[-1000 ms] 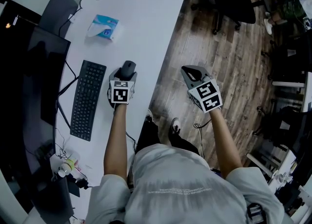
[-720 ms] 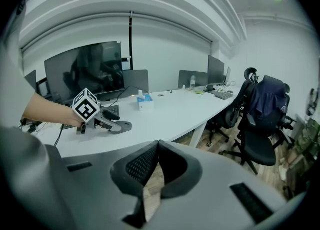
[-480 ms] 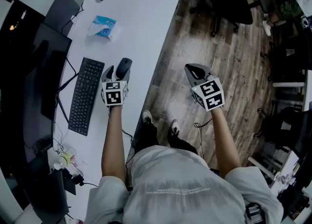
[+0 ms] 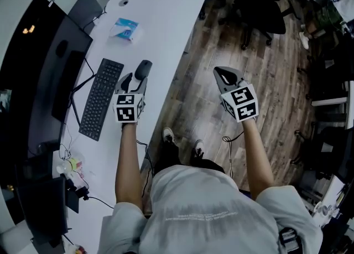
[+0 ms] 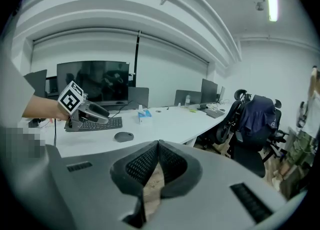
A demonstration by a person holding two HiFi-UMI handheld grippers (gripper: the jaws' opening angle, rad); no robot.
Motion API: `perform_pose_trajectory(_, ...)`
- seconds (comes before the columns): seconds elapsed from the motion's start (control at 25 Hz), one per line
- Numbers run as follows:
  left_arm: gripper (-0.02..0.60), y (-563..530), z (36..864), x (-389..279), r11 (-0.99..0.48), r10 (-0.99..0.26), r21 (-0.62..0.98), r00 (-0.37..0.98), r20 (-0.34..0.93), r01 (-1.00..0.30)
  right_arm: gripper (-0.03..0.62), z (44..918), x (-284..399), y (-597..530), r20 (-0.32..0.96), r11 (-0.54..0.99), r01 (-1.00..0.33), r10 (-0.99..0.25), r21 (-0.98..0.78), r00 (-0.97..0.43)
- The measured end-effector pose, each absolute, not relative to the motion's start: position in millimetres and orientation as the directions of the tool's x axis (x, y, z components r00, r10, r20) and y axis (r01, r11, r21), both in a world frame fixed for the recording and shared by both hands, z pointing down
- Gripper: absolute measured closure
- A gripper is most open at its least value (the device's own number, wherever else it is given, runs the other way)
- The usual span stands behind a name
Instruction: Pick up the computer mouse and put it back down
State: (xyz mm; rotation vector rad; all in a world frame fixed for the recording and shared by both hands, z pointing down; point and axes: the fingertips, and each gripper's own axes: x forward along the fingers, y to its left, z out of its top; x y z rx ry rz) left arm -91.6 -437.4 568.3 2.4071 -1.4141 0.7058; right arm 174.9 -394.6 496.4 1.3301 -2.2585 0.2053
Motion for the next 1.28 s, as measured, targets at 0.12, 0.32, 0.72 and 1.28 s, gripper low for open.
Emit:
perform_pose_trajectory(0.12,0.417,-418.6,544.8,-91.0,-0.492,-0.765,-0.038,0.411,0.495,-0.87,0.591,480.1,174.6,-383.5,0.469,0.526,-0.838,-0.783,0.146,-0.409)
perform_pose_trajectory(0.32,0.478,-385.9,505.1,-86.4,-0.484,-0.803,-0.069,0.412,0.431,-0.872,0.592,451.9,177.8,-364.2,0.419,0.532,-0.829,-0.802,0.175,-0.426)
perform_pose_trajectory(0.72,0.559,-330.2,431.1,-78.1,-0.475,-0.854,-0.133,0.419,0.31,-0.87,0.591,400.6,166.5,-336.1,0.325,0.554,-0.8,-0.818,0.229,-0.474)
perform_pose_trajectory(1.28,0.565,-265.1,356.4,-76.0,-0.42,-0.906,-0.206,0.394,0.157,-0.884,0.591,342.1,140.8,-294.4,0.238,0.605,-0.719,-0.796,0.342,-0.557)
